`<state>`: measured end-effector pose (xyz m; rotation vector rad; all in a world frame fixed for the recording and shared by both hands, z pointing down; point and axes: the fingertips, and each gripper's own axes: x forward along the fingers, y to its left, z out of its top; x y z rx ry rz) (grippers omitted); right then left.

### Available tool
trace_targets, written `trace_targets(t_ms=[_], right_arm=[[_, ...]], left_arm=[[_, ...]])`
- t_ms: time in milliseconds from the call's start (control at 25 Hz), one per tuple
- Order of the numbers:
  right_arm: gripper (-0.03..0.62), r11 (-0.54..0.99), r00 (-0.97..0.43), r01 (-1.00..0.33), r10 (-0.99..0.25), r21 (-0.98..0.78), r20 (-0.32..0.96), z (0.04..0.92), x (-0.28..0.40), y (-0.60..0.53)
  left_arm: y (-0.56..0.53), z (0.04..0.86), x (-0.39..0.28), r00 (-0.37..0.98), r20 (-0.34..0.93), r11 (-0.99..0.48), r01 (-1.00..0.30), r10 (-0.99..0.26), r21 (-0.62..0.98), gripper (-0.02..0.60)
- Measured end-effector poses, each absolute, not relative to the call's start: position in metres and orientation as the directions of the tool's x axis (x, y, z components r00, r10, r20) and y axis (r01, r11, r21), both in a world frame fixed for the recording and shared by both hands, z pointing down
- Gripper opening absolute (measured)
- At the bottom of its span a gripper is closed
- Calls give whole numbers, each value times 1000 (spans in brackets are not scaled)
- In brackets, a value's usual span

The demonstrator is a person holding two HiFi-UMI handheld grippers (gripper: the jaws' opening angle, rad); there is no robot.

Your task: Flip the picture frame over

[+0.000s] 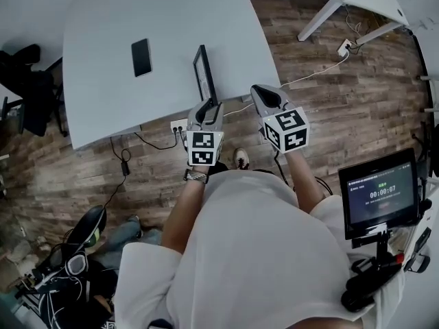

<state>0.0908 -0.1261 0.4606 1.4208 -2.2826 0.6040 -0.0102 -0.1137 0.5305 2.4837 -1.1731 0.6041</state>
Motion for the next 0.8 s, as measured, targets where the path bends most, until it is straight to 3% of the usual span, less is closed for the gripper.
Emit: trace_targets(t_ms=[520, 800], right_arm=[[2, 482, -478, -864, -696, -145, 536, 459, 59, -126], [2, 520, -509, -841, -665, -151, 546, 463, 33, -135]], left_arm=[[-100, 515, -55, 546, 436, -443, -837, -716, 320, 110], [-100, 527, -95, 499, 471, -313, -852, -728, 418, 94]])
